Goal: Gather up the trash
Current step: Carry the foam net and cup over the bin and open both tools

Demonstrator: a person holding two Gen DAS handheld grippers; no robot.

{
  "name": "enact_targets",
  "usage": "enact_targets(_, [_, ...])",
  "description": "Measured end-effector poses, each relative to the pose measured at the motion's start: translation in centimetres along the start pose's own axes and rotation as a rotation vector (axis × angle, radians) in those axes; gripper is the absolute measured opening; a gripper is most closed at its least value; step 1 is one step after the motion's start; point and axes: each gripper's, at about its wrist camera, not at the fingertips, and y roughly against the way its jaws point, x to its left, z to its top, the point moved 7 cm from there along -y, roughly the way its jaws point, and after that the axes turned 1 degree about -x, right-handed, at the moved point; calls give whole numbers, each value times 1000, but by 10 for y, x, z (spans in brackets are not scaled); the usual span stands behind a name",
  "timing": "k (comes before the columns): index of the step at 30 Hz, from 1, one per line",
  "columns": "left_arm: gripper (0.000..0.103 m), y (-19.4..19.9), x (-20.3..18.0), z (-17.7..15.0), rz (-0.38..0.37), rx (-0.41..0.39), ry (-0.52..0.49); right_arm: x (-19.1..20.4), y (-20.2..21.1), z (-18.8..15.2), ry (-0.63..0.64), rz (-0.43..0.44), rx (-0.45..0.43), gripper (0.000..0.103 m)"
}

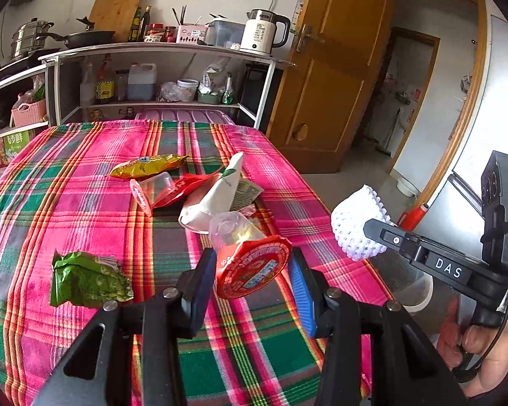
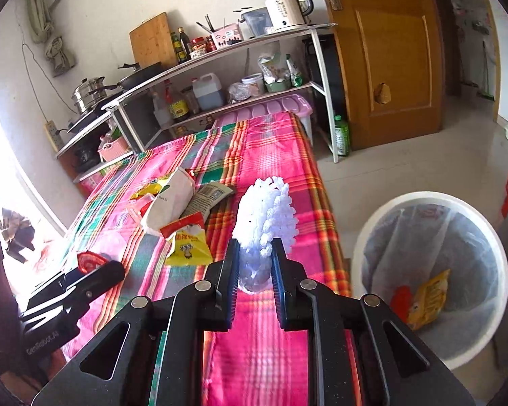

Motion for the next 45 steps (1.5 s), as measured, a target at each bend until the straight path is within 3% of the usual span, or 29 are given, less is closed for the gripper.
enact_targets(21, [45, -6, -114, -5, -169, 31, -172, -76, 81, -25, -105, -123, -77, 19])
enact_targets(45, [46, -65, -193, -19, -286, 126, -267, -157, 86, -48, -232, -200, -48, 19])
